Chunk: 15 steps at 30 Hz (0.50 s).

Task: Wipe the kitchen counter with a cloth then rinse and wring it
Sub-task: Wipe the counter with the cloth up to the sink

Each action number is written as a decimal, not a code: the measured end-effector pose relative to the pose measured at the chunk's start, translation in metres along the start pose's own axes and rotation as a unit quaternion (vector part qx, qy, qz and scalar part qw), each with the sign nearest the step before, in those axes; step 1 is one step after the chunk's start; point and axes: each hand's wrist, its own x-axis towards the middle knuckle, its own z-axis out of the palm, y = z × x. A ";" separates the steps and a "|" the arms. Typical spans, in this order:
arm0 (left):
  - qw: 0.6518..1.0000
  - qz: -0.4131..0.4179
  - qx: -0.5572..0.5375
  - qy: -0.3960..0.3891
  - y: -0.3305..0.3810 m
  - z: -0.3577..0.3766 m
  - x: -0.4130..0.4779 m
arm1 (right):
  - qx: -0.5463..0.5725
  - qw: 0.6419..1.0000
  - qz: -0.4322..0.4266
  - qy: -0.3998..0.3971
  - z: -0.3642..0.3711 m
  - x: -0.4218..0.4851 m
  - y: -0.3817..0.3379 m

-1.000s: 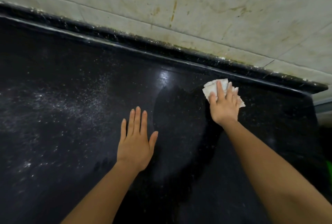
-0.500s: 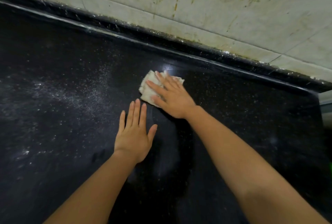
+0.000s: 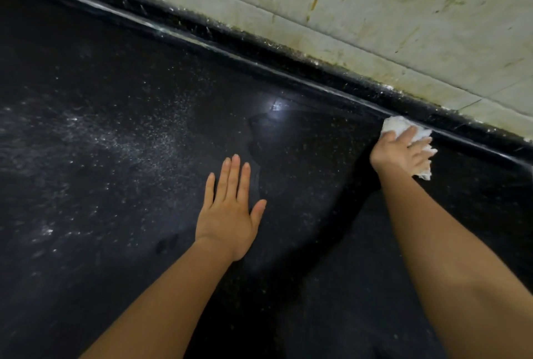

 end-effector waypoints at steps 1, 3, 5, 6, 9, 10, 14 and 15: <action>1.000 -0.001 -0.001 -0.001 0.000 0.000 0.000 | 0.007 1.000 0.019 -0.004 0.006 -0.003 -0.019; 1.000 -0.001 0.002 -0.001 0.000 0.000 0.001 | 0.010 1.000 0.008 -0.022 0.017 -0.017 -0.058; 1.000 -0.001 0.001 0.004 0.000 0.001 0.000 | 0.009 0.999 -0.028 -0.045 0.029 -0.037 -0.091; 1.000 -0.001 -0.001 0.008 0.000 0.003 0.000 | 0.010 0.997 -0.046 -0.054 0.035 -0.047 -0.106; 1.000 -0.001 -0.005 0.031 0.000 0.005 0.001 | 0.006 0.990 -0.115 -0.080 0.048 -0.079 -0.140; 1.000 -0.001 -0.001 0.030 0.000 0.005 0.001 | 0.004 0.984 -0.151 -0.096 0.051 -0.089 -0.148; 1.000 -0.010 0.011 0.004 0.000 0.002 0.003 | -0.031 0.917 -0.360 -0.168 0.057 -0.125 -0.166; 1.000 -0.010 0.015 0.000 0.000 0.002 0.003 | -0.042 0.886 -0.423 -0.183 0.056 -0.129 -0.164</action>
